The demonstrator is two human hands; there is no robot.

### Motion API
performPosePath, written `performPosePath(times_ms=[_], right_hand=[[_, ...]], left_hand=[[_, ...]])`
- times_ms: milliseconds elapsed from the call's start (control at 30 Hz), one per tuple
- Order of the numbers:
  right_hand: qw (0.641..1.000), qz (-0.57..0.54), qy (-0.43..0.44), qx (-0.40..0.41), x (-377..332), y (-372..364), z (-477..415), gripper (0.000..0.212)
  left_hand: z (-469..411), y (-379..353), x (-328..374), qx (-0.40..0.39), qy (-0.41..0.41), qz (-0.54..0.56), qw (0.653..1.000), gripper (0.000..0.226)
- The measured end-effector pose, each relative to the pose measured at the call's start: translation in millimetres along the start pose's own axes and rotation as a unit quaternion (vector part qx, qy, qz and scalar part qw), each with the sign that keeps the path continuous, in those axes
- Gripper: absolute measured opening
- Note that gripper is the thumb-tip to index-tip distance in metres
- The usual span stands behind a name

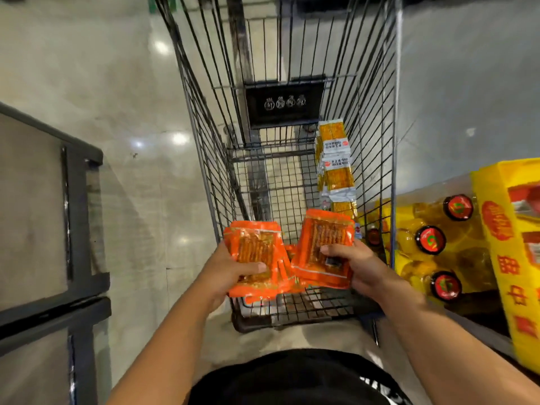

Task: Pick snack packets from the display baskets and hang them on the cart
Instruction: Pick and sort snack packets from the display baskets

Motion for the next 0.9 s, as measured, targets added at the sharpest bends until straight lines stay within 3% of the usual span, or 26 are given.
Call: performPosePath(times_ms=[67,167,300,400,533,600,700,900], right_hand=[[0.999,0.012,0.029,-0.016,-22.9,-11.8,19.6,0.055],[0.995,0.032,0.089,-0.03,-49.6,-41.1,54.0,0.05],[0.981,0.052,0.186,0.006,-74.3,-92.0,104.1,0.062],[0.969,0.022,0.244,0.033,-76.2,-115.3,142.1,0.058],[0.947,-0.037,0.305,0.093,-51.7,-128.6,195.0,0.055],[0.938,-0.062,0.314,0.13,-30.6,-126.3,214.0,0.055],[0.92,-0.109,0.33,0.184,7.0,-116.1,255.4,0.049],[0.874,-0.208,0.362,0.249,67.0,-98.5,330.9,0.053]], left_hand=[[19.7,7.7,27.1,-0.04,-0.016,0.071,0.997,0.07],[50.2,9.6,65.2,-0.118,-0.043,0.109,0.986,0.064],[95.7,9.6,109.3,-0.171,-0.1,0.064,0.978,0.072],[123.7,13.8,127.7,-0.168,-0.156,0.025,0.973,0.08],[148.0,5.7,125.0,-0.225,-0.156,0.036,0.961,0.07],[156.2,-2.0,113.8,-0.26,-0.151,0.003,0.954,0.076],[178.0,-28.2,101.1,-0.307,-0.197,-0.094,0.926,0.085],[227.0,-88.4,73.5,-0.401,-0.21,-0.156,0.878,0.083]])
Point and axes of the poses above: each hand's wrist, its own z-axis away from the middle knuckle, its own y-axis out of the back of the hand, x = y × z, the point moved 9 cm from there along -z, towards the middle knuckle, and after that the axes turned 2 degrees about y, right-handed, at the moved point
